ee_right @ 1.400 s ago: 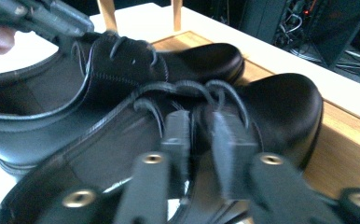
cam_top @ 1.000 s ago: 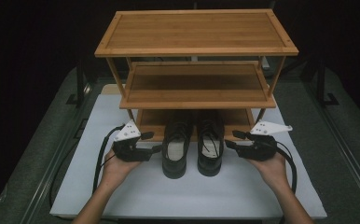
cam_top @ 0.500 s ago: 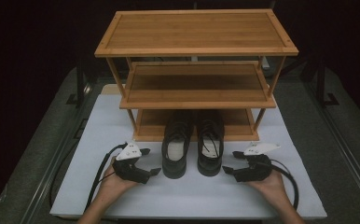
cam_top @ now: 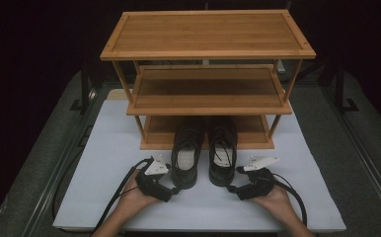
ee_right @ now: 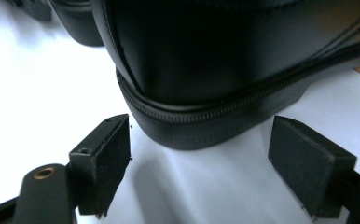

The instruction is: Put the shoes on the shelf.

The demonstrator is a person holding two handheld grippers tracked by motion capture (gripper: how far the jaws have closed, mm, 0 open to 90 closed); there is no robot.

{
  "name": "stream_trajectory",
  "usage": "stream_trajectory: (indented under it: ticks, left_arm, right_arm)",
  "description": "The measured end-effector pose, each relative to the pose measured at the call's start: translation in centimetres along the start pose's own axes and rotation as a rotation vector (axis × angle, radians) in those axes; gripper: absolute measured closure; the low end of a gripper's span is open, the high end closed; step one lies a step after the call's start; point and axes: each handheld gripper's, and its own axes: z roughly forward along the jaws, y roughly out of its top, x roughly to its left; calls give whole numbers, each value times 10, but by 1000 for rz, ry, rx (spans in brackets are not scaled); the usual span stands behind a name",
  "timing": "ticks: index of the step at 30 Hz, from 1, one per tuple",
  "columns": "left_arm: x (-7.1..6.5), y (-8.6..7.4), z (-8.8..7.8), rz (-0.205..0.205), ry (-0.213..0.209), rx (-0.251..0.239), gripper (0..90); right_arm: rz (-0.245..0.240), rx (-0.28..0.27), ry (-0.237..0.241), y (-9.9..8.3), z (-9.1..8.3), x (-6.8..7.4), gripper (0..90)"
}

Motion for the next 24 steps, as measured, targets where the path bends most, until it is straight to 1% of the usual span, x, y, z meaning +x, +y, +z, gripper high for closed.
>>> stream_trajectory:
  ticks: [1,4,5,7,14,18,19,20,21,24]
  left_arm:
    - [0,1,2,10,1,21,105]
    - [0,4,5,10,4,31,80]
    - [-1,5,6,3,3,26,77]
    - [0,7,8,2,1,28,68]
    - [6,16,19,-9,9,22,69]
    - [7,20,23,-26,9,16,70]
    - [7,21,24,-27,6,16,75]
    - [7,23,26,-29,10,25,76]
    - [7,23,27,-24,14,24,75]
    - [9,25,28,-35,9,25,75]
  right_arm:
    - [0,7,-4,1,1,1,193]
    - [-14,17,-14,3,5,2,184]
    - [-12,19,-12,4,6,2,180]
    - [-9,20,-15,5,8,2,161]
    - [-4,16,-9,9,11,1,155]
    - [-3,7,-5,13,15,0,155]
    - [-5,9,-7,14,16,0,155]
    - [-7,10,-9,15,17,0,151]
    - [-7,14,-14,16,19,0,144]
    - [0,14,-21,18,20,-2,137]
